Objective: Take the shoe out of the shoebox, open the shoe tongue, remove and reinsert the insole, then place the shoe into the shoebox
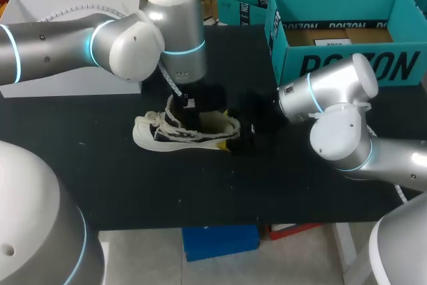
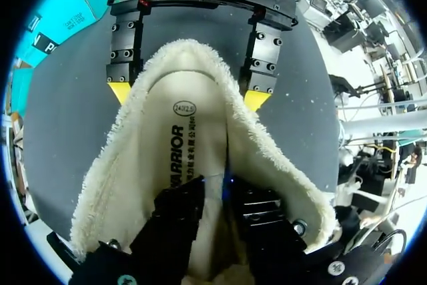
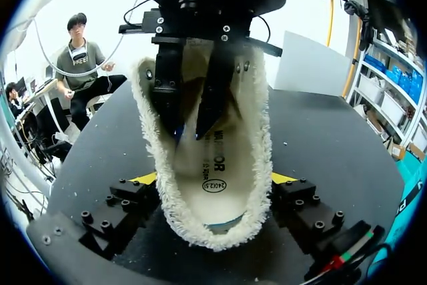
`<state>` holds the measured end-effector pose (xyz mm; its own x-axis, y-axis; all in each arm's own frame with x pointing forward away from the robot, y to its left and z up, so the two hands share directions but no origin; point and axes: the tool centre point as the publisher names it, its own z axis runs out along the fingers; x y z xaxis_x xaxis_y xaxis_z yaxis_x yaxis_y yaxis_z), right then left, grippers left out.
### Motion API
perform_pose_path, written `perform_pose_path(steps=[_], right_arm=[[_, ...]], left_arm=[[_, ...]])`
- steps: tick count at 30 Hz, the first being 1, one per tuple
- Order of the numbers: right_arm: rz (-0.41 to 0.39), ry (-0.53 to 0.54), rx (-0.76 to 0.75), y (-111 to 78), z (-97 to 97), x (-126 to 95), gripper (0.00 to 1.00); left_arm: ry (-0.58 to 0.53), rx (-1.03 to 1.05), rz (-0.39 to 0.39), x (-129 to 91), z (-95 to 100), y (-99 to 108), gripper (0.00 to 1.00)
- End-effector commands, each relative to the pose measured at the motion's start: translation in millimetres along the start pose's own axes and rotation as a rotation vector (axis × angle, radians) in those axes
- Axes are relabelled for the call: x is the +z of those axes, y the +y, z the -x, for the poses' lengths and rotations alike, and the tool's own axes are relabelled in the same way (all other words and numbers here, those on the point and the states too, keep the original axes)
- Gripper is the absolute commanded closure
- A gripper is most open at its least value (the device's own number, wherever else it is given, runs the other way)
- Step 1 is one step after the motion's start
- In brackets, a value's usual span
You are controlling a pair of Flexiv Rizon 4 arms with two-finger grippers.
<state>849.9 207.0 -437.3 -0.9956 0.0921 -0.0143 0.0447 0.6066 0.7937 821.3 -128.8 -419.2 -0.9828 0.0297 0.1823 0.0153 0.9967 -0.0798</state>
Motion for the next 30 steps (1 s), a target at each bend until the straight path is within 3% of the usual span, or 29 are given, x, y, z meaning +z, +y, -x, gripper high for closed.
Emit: perform_pose_path(steps=[1, 12, 20, 30], right_arm=[[-0.002, 0.0, 0.002, 0.4, 1.3, 0, 1.0], [-0.002, 0.0, 0.002, 0.4, 1.3, 0, 1.0], [-0.002, 0.0, 0.002, 0.4, 1.3, 0, 1.0], [-0.002, 0.0, 0.002, 0.4, 1.3, 0, 1.0]], left_arm=[[-0.068, -0.01, 0.04, 10, -13.0, 1, 0.51], [-0.168, -0.041, 0.12, 25, 0.8, 21, 0.56], [-0.305, -0.022, 0.193, 31, 5.0, 35, 0.56], [-0.5, -0.017, 0.173, 47, 11.5, 48, 0.57]])
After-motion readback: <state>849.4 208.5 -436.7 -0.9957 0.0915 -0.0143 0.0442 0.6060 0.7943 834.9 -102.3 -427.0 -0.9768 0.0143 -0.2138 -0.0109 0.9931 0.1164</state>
